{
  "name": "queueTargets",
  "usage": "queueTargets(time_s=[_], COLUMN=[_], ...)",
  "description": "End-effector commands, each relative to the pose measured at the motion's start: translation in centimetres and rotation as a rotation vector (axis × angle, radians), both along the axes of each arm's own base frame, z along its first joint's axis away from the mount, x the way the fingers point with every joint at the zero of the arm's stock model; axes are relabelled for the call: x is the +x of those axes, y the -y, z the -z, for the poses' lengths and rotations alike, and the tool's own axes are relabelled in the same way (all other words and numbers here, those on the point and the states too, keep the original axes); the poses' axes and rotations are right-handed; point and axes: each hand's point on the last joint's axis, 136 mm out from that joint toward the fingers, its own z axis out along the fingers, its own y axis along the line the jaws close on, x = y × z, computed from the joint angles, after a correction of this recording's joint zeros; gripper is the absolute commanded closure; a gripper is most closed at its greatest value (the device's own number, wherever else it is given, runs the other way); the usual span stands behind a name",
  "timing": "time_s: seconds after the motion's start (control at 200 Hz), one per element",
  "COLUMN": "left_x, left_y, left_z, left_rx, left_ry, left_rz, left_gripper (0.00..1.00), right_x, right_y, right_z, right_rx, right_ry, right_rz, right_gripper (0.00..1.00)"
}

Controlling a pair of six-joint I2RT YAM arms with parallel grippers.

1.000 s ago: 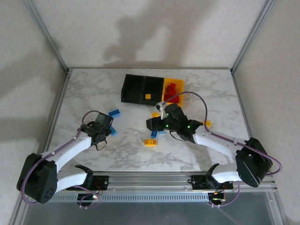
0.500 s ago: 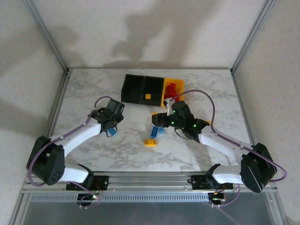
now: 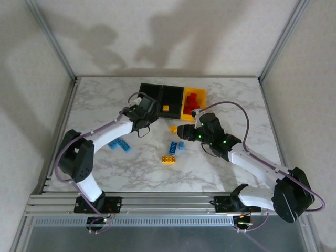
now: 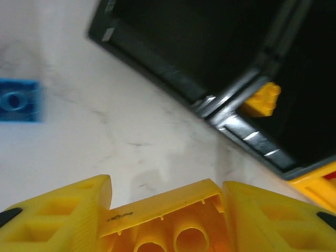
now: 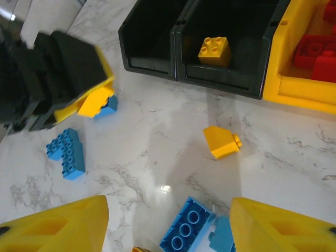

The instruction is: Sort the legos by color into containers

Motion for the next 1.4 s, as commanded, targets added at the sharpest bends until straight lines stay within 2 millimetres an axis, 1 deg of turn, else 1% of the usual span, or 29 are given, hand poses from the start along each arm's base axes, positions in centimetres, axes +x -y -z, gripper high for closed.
queueTargets(time_s=[0.0,0.12,0.24,0.406,0.541,0.621,0.726,0.936,1.011,1.161,1.332,1.397], left_x=[2.1,4.4,6.6,9.1,10.6,11.3,11.6,11.6,11.6,11.6,11.6,11.5], left_y=[2.6,4.7,6.8,9.6,11.2,11.4,11.5,11.6,11.6,11.6,11.7,11.8], left_z=[-1.3,-2.0,-2.0,-1.0,0.3,0.9,1.8,3.8,4.1,3.8,2.4,1.8], left_rx=[-0.014,-0.034,-0.050,-0.077,-0.081,-0.069,-0.057,-0.044,-0.044,-0.045,-0.050,-0.050], left_ry=[0.036,0.059,0.067,0.067,0.047,0.040,0.029,-0.004,-0.009,-0.003,0.017,0.026], left_rz=[0.060,0.088,0.118,0.162,0.181,0.179,0.175,0.173,0.173,0.170,0.176,0.179], left_gripper=[0.48,0.48,0.49,0.49,0.48,0.48,0.48,0.47,0.45,0.40,0.34,0.34], right_x=[-0.2,-0.3,-0.3,-0.4,-0.3,-0.3,-0.3,-0.2,-0.2,-0.2,-0.2,-0.2], right_y=[1.0,1.6,2.1,2.8,3.3,3.6,4.0,4.1,4.2,4.2,4.4,4.4], right_z=[0.3,0.4,0.3,0.3,0.1,-0.2,-0.4,-0.6,-0.7,-0.6,-0.8,-1.0], right_rx=[-0.010,-0.013,-0.016,-0.022,-0.028,-0.026,-0.027,-0.025,-0.025,-0.028,-0.028,-0.026], right_ry=[-0.011,-0.011,-0.009,-0.009,-0.006,0.000,0.004,0.010,0.010,0.008,0.014,0.018], right_rz=[0.036,0.054,0.071,0.089,0.106,0.115,0.124,0.129,0.130,0.131,0.137,0.137], right_gripper=[0.38,0.38,0.38,0.38,0.38,0.38,0.38,0.38,0.38,0.38,0.37,0.38])
